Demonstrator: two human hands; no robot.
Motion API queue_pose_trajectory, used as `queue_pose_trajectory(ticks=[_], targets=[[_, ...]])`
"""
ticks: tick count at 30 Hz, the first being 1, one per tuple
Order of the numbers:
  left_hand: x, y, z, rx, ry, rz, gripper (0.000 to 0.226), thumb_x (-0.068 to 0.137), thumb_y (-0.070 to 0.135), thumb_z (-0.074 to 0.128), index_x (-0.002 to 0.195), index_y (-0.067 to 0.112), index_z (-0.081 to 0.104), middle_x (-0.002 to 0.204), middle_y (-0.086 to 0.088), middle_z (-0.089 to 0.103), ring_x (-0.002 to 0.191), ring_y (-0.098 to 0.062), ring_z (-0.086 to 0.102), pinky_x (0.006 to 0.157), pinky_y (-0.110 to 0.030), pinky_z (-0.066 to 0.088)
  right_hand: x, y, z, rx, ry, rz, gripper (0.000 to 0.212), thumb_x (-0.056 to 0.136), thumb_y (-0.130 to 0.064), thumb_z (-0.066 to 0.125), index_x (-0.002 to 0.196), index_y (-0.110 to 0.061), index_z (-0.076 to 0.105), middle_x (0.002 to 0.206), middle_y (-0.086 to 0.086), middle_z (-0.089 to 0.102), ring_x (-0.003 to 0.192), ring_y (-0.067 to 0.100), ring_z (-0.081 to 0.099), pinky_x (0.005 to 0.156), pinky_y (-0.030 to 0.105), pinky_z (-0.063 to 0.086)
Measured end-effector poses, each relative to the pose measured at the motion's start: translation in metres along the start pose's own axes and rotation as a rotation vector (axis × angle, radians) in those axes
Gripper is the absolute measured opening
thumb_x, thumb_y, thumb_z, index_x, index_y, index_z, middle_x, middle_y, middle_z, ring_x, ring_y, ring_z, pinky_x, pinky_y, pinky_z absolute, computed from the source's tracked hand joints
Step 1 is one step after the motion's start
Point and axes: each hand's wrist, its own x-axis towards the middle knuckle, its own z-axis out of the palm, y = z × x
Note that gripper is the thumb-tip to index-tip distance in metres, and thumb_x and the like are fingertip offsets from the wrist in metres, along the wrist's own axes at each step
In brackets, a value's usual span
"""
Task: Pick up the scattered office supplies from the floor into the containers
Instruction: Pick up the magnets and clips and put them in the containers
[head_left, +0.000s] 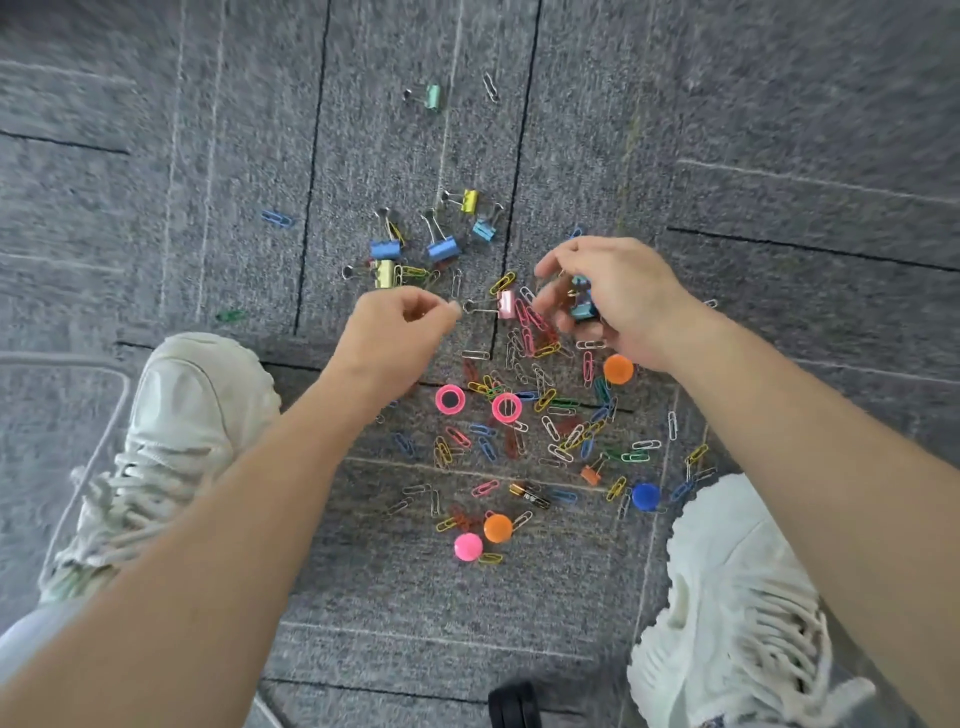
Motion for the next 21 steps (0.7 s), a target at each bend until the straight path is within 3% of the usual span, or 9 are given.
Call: queue_pose_trajectory(ticks=[2, 5, 8, 10, 12, 15, 18, 21], targets=[[0.000, 0.005, 0.011, 0.102, 0.018, 0.108, 0.020, 0.090, 0.036, 0.067, 0.076, 0.023, 0.067, 0.055, 0.010, 0.053, 0.043, -0.002, 0.039, 0.048, -0.020, 0.038, 0.000, 0.004, -0.002, 0.060, -0.024, 0.007, 0.024, 0.102, -0.011, 0.043, 0.088, -0.007, 0.062, 0.068, 0.009, 0.065, 0.049, 0.018, 0.049, 0.037, 0.018, 0.029], [0.000, 0.016, 0.022, 0.222, 0.008, 0.174, 0.027, 0.088, 0.045, 0.068, 0.072, 0.024, 0.067, 0.057, 0.010, 0.057, 0.041, 0.000, 0.043, 0.049, -0.021, 0.039, -0.001, 0.011, -0.014, -0.066, 0.005, -0.040, 0.024, 0.102, -0.013, 0.048, 0.091, -0.011, 0.068, 0.069, 0.001, 0.060, 0.052, 0.015, 0.048, 0.038, 0.018, 0.029], [-0.011, 0.022, 0.037, 0.472, -0.162, 0.194, 0.053, 0.090, 0.059, 0.059, 0.062, 0.014, 0.066, 0.053, 0.001, 0.059, 0.043, -0.012, 0.048, 0.045, -0.022, 0.037, -0.011, 0.017, -0.029, -0.175, -0.040, -0.070, 0.025, 0.102, -0.017, 0.049, 0.092, -0.012, 0.071, 0.056, -0.004, 0.043, 0.047, 0.012, 0.038, 0.040, 0.019, 0.024], [-0.026, 0.024, 0.053, 0.561, -0.234, 0.211, 0.061, 0.092, 0.062, 0.052, 0.062, 0.010, 0.065, 0.052, -0.003, 0.058, 0.046, -0.018, 0.053, 0.047, -0.026, 0.041, -0.021, 0.022, -0.034, -0.396, -0.056, -0.096, 0.028, 0.103, -0.021, 0.049, 0.088, -0.012, 0.072, 0.051, -0.005, 0.039, 0.045, 0.012, 0.035, 0.038, 0.018, 0.027], [-0.043, 0.021, 0.072, 0.621, -0.289, 0.224, 0.054, 0.088, 0.065, 0.055, 0.071, 0.015, 0.066, 0.064, -0.001, 0.065, 0.062, -0.020, 0.063, 0.059, -0.032, 0.054, -0.029, 0.031, -0.037, -0.588, -0.070, -0.116, 0.035, 0.103, -0.027, 0.049, 0.082, -0.014, 0.073, 0.050, -0.002, 0.041, 0.044, 0.014, 0.036, 0.039, 0.016, 0.029], [-0.067, 0.013, 0.106, 0.756, -0.337, 0.196, 0.045, 0.084, 0.062, 0.064, 0.100, 0.020, 0.067, 0.095, -0.004, 0.069, 0.091, -0.028, 0.065, 0.078, -0.040, 0.055, -0.033, 0.047, -0.043, -0.612, -0.040, -0.087, 0.042, 0.103, -0.030, 0.047, 0.072, -0.014, 0.070, 0.050, 0.000, 0.044, 0.045, 0.016, 0.038, 0.048, 0.025, 0.032], [-0.080, -0.002, 0.136, 0.751, -0.276, 0.148, 0.041, 0.087, 0.052, 0.066, 0.109, 0.017, 0.063, 0.104, -0.008, 0.066, 0.097, -0.034, 0.064, 0.080, -0.041, 0.052, -0.038, 0.057, -0.052, -0.620, 0.005, -0.078, 0.042, 0.103, -0.027, 0.046, 0.069, -0.015, 0.068, 0.050, -0.002, 0.046, 0.043, 0.013, 0.041, 0.053, 0.029, 0.033], [-0.083, -0.008, 0.155, 0.694, -0.212, 0.059, 0.034, 0.087, 0.042, 0.069, 0.109, 0.016, 0.064, 0.104, -0.010, 0.067, 0.096, -0.036, 0.065, 0.081, -0.042, 0.054, -0.046, 0.063, -0.058, -0.596, 0.033, -0.075, 0.040, 0.104, -0.024, 0.044, 0.077, -0.009, 0.069, 0.048, -0.013, 0.050, 0.041, -0.002, 0.045, 0.053, 0.021, 0.029]])
